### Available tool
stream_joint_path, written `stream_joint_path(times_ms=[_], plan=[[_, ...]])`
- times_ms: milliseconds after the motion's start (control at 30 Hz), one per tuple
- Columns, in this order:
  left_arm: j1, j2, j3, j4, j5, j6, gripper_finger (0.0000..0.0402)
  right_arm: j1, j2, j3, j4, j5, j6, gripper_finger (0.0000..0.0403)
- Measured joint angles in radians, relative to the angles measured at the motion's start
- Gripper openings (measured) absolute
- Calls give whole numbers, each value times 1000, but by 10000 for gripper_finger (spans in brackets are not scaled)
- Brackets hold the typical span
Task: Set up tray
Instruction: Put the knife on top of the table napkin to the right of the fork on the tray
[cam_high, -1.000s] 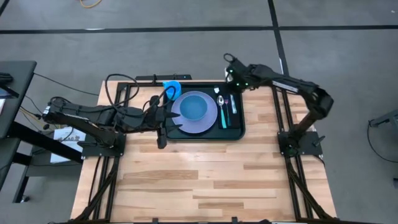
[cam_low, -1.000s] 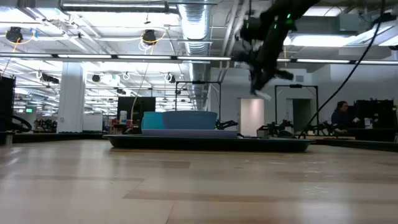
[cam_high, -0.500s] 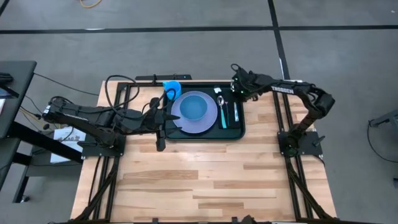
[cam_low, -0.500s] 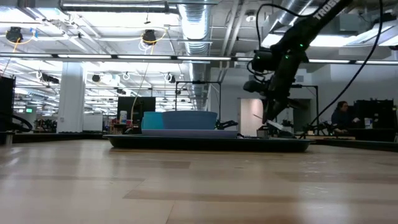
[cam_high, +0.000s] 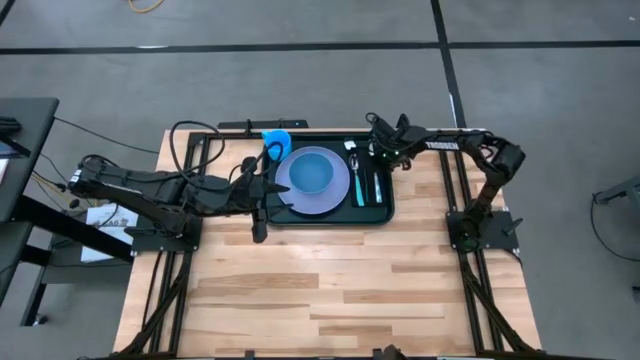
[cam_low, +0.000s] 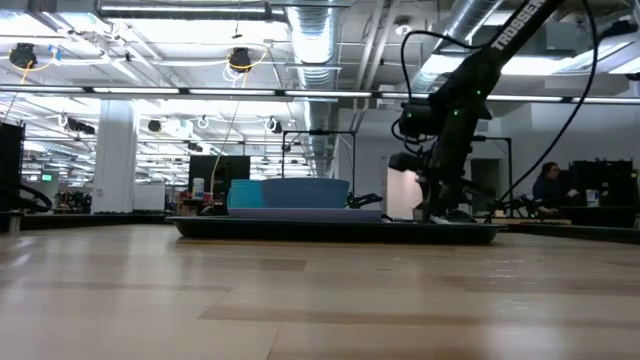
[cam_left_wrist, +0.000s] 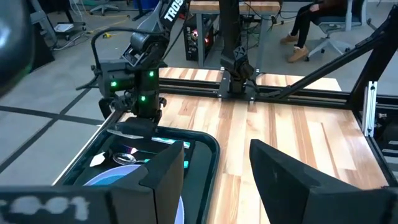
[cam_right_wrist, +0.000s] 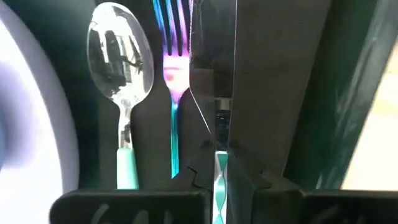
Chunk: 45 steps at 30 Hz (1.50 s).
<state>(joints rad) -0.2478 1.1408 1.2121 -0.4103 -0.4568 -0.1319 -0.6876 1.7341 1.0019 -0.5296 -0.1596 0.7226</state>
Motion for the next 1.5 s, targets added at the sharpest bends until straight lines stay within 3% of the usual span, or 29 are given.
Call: stream_joint_path(times_ms=[767, 1100, 1500], plan=[[1, 0, 0, 0, 2, 3, 173, -14, 51, 2, 4, -30, 47, 13], [1, 0, 0, 0, 5, 4, 173, -14, 52, 2, -12, -24, 57, 42], [1, 0, 0, 0, 5, 3, 173, -14, 53, 2, -12, -23, 56, 47]])
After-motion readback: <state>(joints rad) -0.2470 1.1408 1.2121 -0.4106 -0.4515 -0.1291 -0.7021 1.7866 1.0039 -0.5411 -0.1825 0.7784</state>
